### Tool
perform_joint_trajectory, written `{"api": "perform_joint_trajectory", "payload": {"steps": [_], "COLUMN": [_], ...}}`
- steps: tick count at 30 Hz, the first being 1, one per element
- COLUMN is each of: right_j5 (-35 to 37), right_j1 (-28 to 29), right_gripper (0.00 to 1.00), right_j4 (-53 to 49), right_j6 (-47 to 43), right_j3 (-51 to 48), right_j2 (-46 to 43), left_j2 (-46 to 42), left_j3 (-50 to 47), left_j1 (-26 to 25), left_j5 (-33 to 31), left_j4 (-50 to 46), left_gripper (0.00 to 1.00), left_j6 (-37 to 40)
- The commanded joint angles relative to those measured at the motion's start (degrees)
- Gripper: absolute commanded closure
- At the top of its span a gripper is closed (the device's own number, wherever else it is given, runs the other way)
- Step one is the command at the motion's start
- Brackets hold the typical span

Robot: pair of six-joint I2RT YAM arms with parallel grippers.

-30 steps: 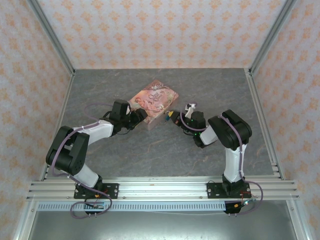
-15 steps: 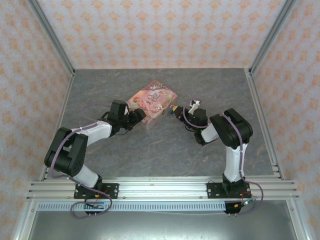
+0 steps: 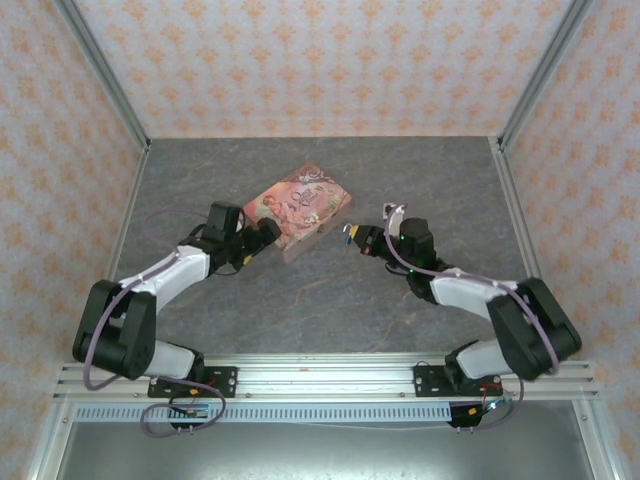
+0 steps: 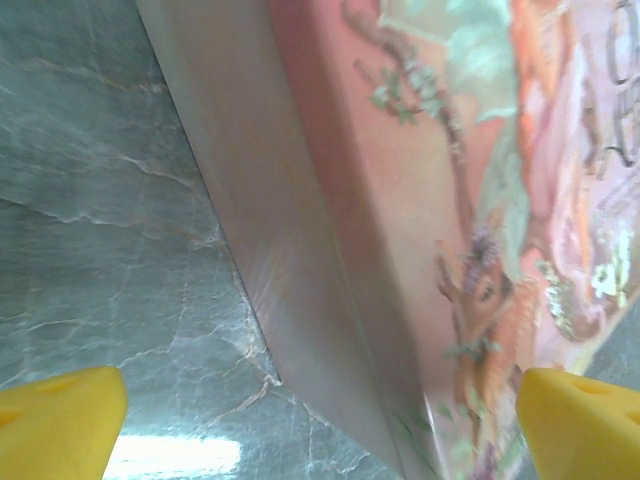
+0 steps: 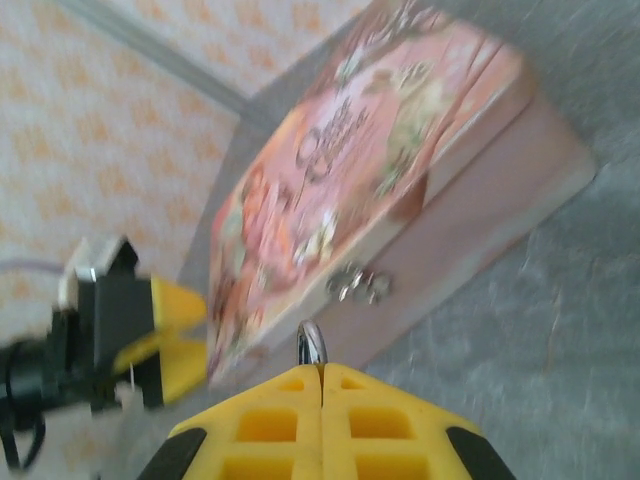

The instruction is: Unlock a padlock with a key

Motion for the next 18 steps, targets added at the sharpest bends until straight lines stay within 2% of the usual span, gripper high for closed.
{"api": "perform_joint_trajectory", "payload": {"steps": [1, 5, 9, 17, 18], "right_j5": [-2.50, -3.22, -3.52, -1.30, -1.36], "right_j1": [0.82, 2.99, 5.66, 6.15, 6.16], "right_gripper": [1.00, 1.00, 1.00, 1.00, 0.97], "right_j4": [-21.36, -28.01, -33.94, -29.47, -28.61], "right_j6": [-6.17, -4.33, -4.23, -3.40, -3.56], "right_j3": [0.46, 0.92, 4.24, 6.71, 6.73], "right_j2": [-4.99, -6.49, -1.78, 5.97, 6.53], "left_j2": [-4.79, -8.40, -10.01, -10.92, -11.06], "left_j3": [2.42, 3.06, 3.48, 3.16, 3.10], "left_j1": [0.64, 0.65, 0.65, 0.65, 0.62], "left_j5": [-4.95, -6.80, -7.91, -7.25, -7.25], "left_j4": [-4.84, -5.35, -5.91, -6.65, -6.80], "left_gripper": [0.00, 0.00, 0.00, 0.00, 0.00], "left_j6": [3.62, 5.06, 5.17, 4.91, 4.92]}}
